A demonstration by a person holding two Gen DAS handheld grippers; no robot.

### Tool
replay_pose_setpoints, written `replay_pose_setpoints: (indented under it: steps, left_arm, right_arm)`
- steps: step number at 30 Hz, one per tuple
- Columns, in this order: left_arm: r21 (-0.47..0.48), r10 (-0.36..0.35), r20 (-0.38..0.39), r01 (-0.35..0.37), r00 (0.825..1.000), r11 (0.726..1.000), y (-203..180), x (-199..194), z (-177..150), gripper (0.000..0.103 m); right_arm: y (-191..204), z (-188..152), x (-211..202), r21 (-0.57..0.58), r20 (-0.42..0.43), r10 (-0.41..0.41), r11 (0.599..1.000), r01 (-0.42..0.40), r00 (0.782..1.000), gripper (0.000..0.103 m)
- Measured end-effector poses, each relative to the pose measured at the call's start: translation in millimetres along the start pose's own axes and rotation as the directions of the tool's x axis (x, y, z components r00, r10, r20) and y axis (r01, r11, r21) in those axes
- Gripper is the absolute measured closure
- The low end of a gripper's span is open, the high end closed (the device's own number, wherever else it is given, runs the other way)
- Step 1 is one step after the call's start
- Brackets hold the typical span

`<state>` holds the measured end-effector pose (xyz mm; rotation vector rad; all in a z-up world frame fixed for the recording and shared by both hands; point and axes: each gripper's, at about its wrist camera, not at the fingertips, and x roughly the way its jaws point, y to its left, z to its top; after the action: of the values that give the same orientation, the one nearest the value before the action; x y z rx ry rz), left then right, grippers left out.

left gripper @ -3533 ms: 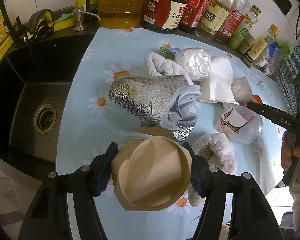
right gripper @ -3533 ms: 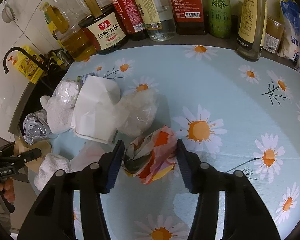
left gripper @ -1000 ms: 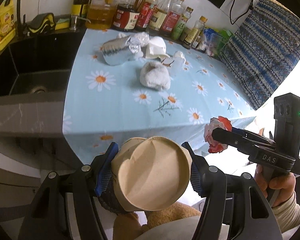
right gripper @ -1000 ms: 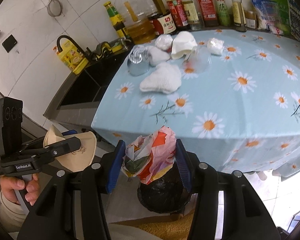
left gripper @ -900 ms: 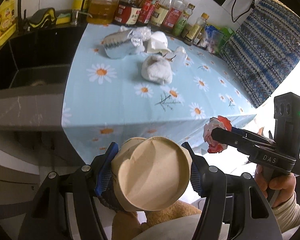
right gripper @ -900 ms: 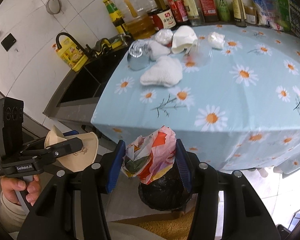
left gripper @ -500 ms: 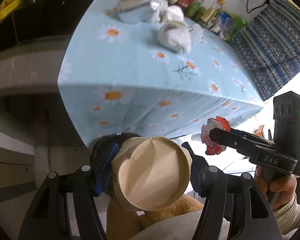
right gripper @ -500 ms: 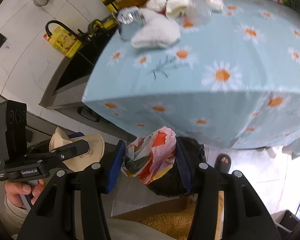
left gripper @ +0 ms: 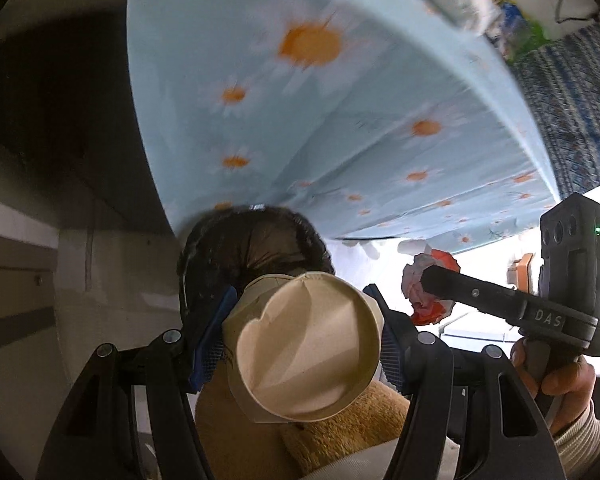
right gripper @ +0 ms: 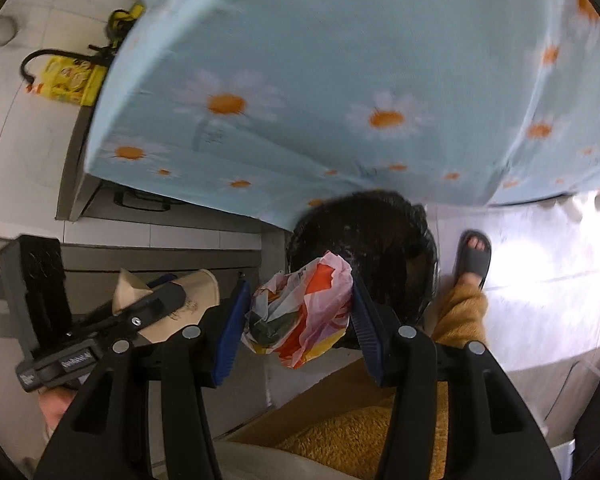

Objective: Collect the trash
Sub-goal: 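Carry the paper cup and wrapper down to the black trash bin with both tools, then open both tools over the bin, dropping the paper cup and wrapper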

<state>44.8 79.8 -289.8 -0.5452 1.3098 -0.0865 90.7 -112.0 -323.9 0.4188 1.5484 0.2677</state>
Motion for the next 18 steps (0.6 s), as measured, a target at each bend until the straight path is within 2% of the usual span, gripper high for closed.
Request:
replay_pose_setpoints:
  steps: [9,18]
  left_arm:
    - [-0.033,0.010,-0.049,-0.012,0.999,0.999,16.3,41.6,2.4,0.040]
    - [-0.057,0.013,-0.084,-0.017,0.996,0.998,23.3,57.0,1.7,0.040]
  right_arm:
    - [-21.9,3.8,37.6,0.067,-0.057,-0.002,0.998,0.006,0.998,0.051]
    - [-32.5,14.5,53.2,0.077,-0.074,-0.016,0.997,0.022,0.997,0.050]
